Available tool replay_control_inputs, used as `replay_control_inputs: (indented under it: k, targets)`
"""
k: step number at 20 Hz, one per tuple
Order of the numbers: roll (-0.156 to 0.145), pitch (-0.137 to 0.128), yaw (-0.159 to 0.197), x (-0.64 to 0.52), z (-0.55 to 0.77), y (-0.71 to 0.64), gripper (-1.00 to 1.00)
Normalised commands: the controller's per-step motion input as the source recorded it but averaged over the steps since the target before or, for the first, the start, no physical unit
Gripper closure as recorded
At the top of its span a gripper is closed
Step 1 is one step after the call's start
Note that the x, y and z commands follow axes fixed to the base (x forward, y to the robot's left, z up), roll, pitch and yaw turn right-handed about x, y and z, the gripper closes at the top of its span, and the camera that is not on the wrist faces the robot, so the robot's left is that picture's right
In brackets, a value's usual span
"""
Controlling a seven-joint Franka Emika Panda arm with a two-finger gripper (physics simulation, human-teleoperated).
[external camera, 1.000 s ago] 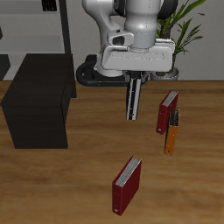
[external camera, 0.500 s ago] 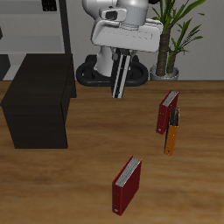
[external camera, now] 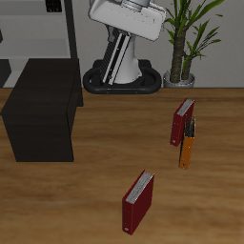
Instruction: Place the striped book flat on top of the shelf
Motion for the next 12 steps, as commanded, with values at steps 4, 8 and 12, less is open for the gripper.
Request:
replay_control_inputs:
  k: [4, 8, 12]
  targets:
    - [-0.133, -0.030, 0.030, -0.09, 0.20, -0.29, 1.00]
    - [-0.193, -0.071, 0.040, -0.08, 0.23, -0.42, 1.00]
    - [-0.186, -0.065, -0.006, -0.05, 0.19, -0.43, 1.00]
